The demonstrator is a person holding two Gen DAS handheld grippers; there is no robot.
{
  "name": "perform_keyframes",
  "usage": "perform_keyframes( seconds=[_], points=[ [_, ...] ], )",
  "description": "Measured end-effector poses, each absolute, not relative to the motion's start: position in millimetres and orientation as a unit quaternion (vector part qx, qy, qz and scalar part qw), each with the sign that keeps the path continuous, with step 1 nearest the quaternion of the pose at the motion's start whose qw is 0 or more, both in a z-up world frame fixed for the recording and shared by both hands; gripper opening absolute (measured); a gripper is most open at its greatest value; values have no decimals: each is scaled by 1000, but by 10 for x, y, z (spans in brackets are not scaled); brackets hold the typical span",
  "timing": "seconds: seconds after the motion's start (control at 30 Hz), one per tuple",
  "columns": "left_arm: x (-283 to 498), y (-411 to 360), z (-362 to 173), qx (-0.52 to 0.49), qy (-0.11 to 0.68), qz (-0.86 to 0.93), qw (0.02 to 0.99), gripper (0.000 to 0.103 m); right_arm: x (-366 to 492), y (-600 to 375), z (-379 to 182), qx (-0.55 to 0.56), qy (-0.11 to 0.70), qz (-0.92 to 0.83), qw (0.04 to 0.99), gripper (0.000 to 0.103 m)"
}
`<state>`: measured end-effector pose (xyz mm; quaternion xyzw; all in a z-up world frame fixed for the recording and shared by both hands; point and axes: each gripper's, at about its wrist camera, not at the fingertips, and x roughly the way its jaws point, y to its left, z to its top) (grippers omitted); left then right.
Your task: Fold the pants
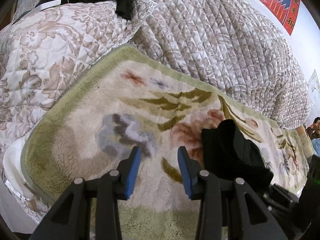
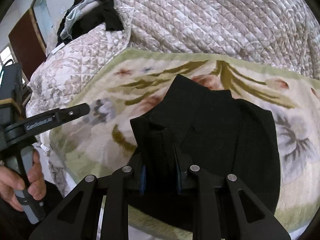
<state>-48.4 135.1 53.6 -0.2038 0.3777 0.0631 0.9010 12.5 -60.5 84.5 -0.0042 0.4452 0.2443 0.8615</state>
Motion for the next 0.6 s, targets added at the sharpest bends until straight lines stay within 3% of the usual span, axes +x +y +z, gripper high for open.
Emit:
perform_keyframes(
  seconds=[0.17,0.27,0.53,0.6],
  points=[
    [-446,1277,579,-203,376,46,903,41,30,-458,594,-52,453,253,853,25],
    [-421,1222,605,-199,375,38,904,41,-19,-464,670,-34,449,268,852,44],
    [-365,1133,653,-193,371,36,908,41,-328,-878,1008,10,377,265,887,45],
    [-327,1080,676,-187,370,33,910,41,-230,-956,798,6,426,238,873,44]
  ],
)
